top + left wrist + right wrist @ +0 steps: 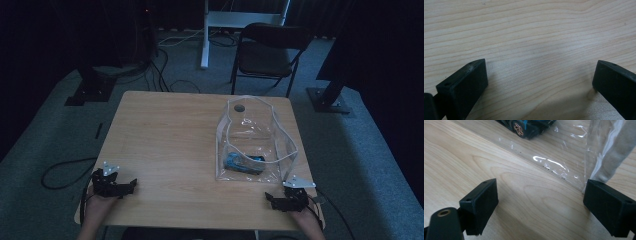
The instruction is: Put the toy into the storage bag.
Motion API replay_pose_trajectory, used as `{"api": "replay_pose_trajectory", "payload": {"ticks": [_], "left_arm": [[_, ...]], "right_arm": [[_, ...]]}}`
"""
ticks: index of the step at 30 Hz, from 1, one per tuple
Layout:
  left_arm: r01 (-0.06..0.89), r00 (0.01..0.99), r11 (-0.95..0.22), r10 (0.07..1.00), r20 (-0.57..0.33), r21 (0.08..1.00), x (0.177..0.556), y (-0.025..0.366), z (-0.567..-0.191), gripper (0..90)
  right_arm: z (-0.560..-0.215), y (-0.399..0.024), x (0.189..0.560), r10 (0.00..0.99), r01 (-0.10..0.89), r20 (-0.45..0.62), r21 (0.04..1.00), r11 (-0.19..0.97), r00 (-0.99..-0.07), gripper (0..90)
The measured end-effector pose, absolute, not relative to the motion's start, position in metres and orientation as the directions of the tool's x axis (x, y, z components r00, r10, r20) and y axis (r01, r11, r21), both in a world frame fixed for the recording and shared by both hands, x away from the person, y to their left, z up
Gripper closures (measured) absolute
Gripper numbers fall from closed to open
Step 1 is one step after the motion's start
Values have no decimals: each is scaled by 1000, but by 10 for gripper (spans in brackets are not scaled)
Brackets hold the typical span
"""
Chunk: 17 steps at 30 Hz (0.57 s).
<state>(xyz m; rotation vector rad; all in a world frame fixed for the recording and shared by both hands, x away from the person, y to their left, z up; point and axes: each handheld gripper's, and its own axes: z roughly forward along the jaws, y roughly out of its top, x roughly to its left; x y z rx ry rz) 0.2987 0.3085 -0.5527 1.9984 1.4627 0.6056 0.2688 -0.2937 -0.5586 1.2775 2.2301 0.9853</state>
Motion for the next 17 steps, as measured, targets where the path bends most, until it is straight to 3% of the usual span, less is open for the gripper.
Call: {"api": "replay_pose_trajectory", "payload": {"ticks": [17], "left_arm": [[688, 297, -228, 955, 19, 689, 299, 308, -553, 4]], "right_arm": [[-559, -293, 268, 861, 588, 5, 732, 343, -508, 117]]}}
